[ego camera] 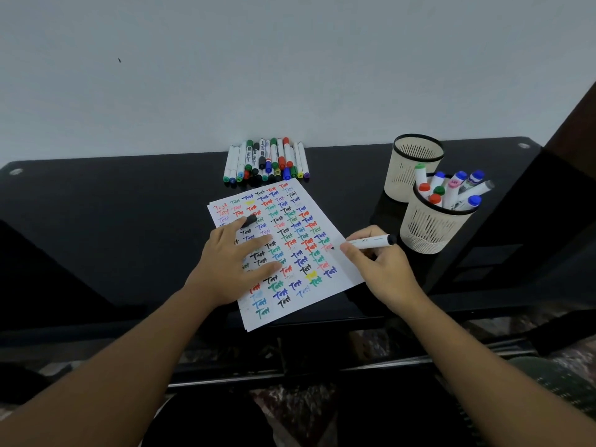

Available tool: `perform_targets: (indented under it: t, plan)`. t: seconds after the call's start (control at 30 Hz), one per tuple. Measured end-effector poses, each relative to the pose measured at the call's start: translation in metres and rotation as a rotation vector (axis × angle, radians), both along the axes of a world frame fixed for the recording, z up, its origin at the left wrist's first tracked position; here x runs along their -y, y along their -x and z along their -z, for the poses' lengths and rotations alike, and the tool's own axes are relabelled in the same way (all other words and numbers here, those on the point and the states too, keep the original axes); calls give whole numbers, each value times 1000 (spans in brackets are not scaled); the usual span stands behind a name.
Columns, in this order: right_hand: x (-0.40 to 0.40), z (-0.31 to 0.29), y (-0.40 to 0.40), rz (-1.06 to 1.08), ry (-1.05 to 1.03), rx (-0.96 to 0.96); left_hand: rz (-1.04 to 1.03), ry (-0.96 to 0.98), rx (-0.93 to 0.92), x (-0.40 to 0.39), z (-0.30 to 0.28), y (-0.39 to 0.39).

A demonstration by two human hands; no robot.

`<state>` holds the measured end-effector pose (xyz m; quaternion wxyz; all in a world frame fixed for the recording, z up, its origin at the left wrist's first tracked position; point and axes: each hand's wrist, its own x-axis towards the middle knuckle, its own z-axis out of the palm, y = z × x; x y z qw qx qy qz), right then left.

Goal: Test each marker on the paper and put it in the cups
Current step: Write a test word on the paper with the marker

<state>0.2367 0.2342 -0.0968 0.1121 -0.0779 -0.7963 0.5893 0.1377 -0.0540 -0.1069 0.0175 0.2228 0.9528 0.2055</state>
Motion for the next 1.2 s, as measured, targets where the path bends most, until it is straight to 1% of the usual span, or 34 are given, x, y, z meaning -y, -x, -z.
perform_targets:
  t: [0.37, 0.63, 0.83, 1.03, 1.2]
  plan:
    - [2, 4, 3, -26, -163, 72, 7, 8, 2, -2, -1, -1]
    - [5, 2, 4, -60, -174, 91, -1, 22, -6, -1, -1, -1]
    - [4, 4, 4, 0, -204, 68, -1, 27, 4, -1, -1, -1]
    - [5, 3, 1, -17, -226, 77, -4, 47, 21, -2, -3, -1]
    - [4, 2, 1, 19, -163, 71, -4, 37, 10, -1, -1, 0]
